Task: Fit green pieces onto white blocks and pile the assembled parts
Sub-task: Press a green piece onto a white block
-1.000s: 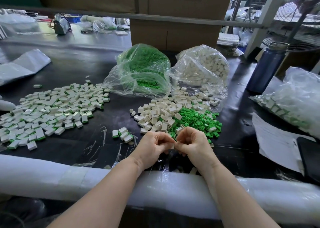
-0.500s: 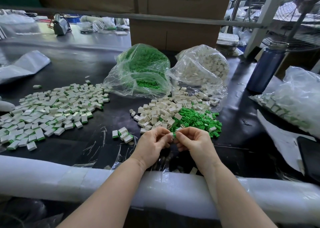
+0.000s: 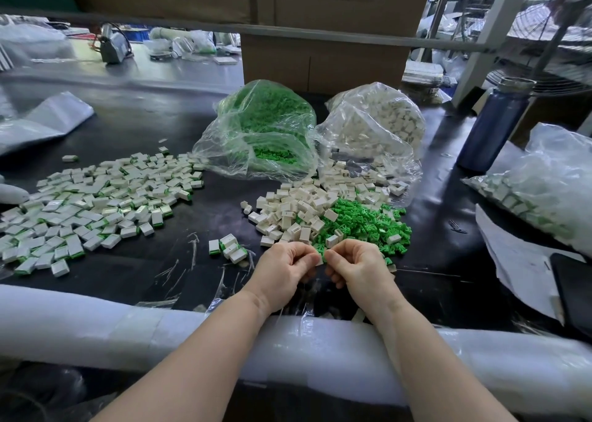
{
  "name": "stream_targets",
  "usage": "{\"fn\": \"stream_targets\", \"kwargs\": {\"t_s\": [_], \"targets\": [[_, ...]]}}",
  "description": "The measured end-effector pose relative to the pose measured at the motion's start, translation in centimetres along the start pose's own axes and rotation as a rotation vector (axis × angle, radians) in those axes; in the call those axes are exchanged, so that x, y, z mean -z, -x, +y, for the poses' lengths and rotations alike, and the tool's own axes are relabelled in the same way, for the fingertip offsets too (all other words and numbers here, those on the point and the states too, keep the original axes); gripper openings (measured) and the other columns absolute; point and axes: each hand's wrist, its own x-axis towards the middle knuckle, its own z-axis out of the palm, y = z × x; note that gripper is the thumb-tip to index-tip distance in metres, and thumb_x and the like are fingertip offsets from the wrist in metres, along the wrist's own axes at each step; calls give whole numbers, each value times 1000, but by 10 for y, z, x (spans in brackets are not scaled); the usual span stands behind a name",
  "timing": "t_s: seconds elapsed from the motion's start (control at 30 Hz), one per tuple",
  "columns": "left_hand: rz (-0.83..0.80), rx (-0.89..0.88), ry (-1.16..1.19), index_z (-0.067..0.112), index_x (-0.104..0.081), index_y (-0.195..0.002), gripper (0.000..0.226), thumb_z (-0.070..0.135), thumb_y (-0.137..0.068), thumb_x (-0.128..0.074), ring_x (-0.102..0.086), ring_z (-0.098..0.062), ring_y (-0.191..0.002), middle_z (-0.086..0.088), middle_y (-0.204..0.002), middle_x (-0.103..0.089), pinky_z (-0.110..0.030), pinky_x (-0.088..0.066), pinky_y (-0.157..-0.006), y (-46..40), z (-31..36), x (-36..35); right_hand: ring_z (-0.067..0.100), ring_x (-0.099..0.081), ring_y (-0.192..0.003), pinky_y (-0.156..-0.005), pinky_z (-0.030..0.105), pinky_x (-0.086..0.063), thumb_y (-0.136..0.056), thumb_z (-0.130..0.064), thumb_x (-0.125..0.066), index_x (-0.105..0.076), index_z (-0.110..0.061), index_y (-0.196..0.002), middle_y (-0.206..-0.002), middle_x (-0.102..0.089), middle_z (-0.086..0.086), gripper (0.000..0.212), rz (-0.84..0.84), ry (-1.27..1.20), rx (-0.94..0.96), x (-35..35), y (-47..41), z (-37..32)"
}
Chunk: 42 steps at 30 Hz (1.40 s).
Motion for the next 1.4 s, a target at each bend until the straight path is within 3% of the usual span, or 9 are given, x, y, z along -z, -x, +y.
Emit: {"fn": "stream_targets", "kwargs": {"t_s": [0.53,0.7,0.8,0.9,1.13,1.27,1.33,1.4], "targets": [[-46,-50,-80,5,-68,-87,16,14,-92,-56,-47,-13,-66,-3,-70,-57,-31,-44,-70,1,0,-1,1,-49,-41,-43,15,-42,-87,-5,-61,-59,-13,-65,-46,-55,-6,24,-22,11,8,0,0,0],[21,-54,-19,10,-68,-90,12,15,-91,-57,-56,-7,-69,2,-75,-65,-20,-48,-71,1,2,-2,3,-54,-44,-45,15,-45,-86,-4,-63,-63,-4,-72,-48,-60,-4,14,24,-126,34,0,1,-2],[32,-29,74,15,-68,-89,9,16,-90,-60,-60,-12,-71,-6,-79,-67,-27,-52,-75,1,5,-3,5,-57,-45,-45,16,-46,-83,-4,-66,-63,3,-77,-50,-62,-2,9,38,-194,55,2,2,-2],[26,-21,132,23,-66,-83,12,13,-89,-60,-58,-11,-67,-4,-72,-62,-25,-52,-71,3,8,-2,6,-58,-47,-45,16,-46,-80,-3,-69,-62,2,-76,-53,-64,-1,10,21,-210,71,2,3,-3],[37,-10,59,21,-63,-78,18,6,-85,-57,-52,-19,-67,-7,-68,-57,-41,-51,-72,4,9,-1,7,-56,-48,-46,16,-45,-79,-4,-71,-64,-10,-67,-53,-63,-1,15,-34,-190,102,2,4,-3],[21,-11,99,15,-64,-84,13,5,-87,-57,-54,-22,-72,-12,-76,-59,-44,-51,-77,3,9,-1,9,-58,-56,-49,21,-48,-87,-11,-63,-65,-11,-77,-63,-65,-3,10,-14,-223,68,1,2,-2],[19,-19,133,17,-64,-85,14,4,-87,-58,-54,-19,-75,-15,-88,-60,-38,-51,-77,2,10,-2,8,-60,-61,-53,22,-50,-91,-16,-58,-63,-14,-85,-70,-65,-3,9,-30,-206,44,0,1,-2],[27,-51,112,19,-64,-85,14,6,-87,-60,-53,-14,-77,-10,-101,-54,-21,-49,-76,2,10,-2,10,-62,-69,-59,22,-50,-94,-22,-52,-64,-15,-89,-75,-66,-2,15,-108,-165,32,-1,1,-1]]}}
